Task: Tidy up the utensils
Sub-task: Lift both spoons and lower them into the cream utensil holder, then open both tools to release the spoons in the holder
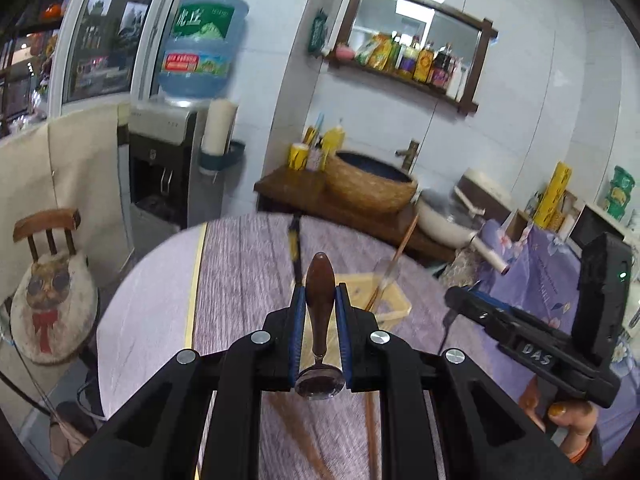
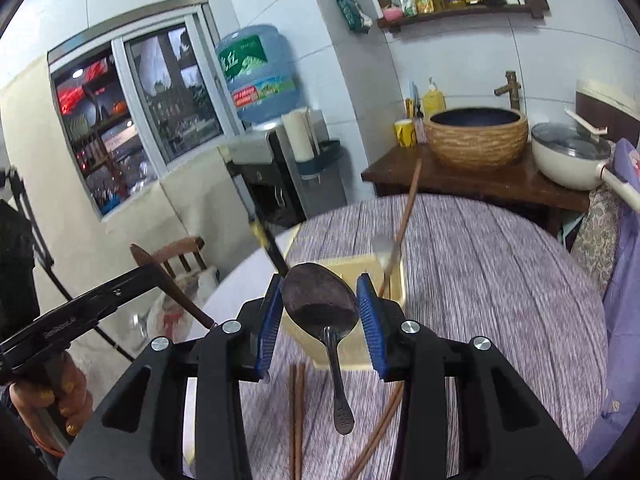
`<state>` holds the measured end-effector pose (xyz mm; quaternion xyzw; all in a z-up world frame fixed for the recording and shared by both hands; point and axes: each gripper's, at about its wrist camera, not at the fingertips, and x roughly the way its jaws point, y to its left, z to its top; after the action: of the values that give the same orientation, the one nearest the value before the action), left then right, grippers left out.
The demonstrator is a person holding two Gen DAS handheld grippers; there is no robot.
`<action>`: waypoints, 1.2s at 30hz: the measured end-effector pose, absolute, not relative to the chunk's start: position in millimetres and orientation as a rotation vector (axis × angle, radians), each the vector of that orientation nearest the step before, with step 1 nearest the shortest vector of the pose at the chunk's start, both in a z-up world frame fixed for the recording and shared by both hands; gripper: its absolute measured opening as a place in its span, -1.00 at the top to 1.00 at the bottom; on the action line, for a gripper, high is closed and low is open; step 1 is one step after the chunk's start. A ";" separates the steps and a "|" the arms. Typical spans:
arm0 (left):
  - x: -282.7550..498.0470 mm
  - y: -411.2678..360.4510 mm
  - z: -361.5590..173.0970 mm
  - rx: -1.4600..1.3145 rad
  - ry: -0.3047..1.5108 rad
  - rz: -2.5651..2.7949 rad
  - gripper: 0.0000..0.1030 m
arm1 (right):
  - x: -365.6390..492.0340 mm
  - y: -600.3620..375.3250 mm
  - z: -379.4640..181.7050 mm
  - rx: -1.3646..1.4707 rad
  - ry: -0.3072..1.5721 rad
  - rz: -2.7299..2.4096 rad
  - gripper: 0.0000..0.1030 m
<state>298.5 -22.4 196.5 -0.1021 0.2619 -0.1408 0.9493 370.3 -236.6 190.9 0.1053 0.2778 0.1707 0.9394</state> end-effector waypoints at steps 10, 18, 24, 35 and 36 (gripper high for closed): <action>350.1 -53.3 232.3 -0.199 0.449 -0.232 0.70 | 429.1 -229.8 240.6 0.231 0.443 0.245 0.26; 364.6 -65.4 183.3 -0.155 0.503 -0.197 0.70 | 452.4 -226.6 188.3 0.212 0.467 0.194 0.26; 369.1 -62.5 151.3 -0.161 0.568 -0.202 0.70 | 451.4 -227.5 149.9 0.191 0.518 0.177 0.26; 370.8 -65.9 116.7 -0.149 0.627 -0.193 0.69 | 440.8 -219.1 113.7 0.121 0.564 0.166 0.26; 370.6 -65.7 115.7 -0.148 0.629 -0.193 0.69 | 439.5 -218.0 113.3 0.111 0.558 0.163 0.26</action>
<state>370.6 -65.7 115.7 -0.0725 0.3087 -0.0944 0.9437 439.5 -218.0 113.3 0.0547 0.2747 0.0801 0.9566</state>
